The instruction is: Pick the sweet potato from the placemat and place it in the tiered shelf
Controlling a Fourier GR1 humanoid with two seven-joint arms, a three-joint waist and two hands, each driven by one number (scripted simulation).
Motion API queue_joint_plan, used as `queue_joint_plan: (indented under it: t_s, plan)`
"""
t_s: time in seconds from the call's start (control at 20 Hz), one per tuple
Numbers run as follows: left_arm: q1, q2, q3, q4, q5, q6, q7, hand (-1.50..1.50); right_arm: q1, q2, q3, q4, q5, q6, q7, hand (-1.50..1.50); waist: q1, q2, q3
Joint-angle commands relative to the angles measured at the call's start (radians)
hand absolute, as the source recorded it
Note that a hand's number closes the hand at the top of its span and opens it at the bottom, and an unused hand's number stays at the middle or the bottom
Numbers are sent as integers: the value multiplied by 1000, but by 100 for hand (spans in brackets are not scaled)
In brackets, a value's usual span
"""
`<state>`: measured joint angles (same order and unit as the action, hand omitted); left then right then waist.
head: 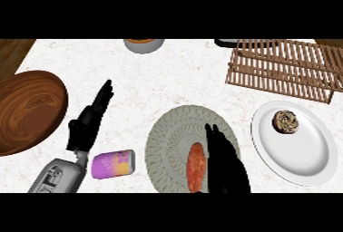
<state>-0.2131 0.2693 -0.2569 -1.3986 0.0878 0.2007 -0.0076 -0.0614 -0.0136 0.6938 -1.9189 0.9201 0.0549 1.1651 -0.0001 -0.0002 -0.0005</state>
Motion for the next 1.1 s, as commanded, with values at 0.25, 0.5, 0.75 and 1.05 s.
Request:
queue_joint_plan:
  t_s: [0.25,0.5,0.75,1.05]
  plan:
    - [30,9,33,21,0,-67,-32,0,-39,13,-12,119,3,-40,130,-150,1,1,0]
    - [-4,-31,30,-10,-50,-24,15,0,-40,13,-38,185,-4,-71,80,-150,0,1,0]
    - [5,-33,56,-3,-51,-49,0,0,-15,13,11,185,-15,-103,105,-150,1,0,0]
    - [26,-82,54,33,-88,-49,-43,0,-10,13,-24,282,-34,-150,0,-150,0,1,0]
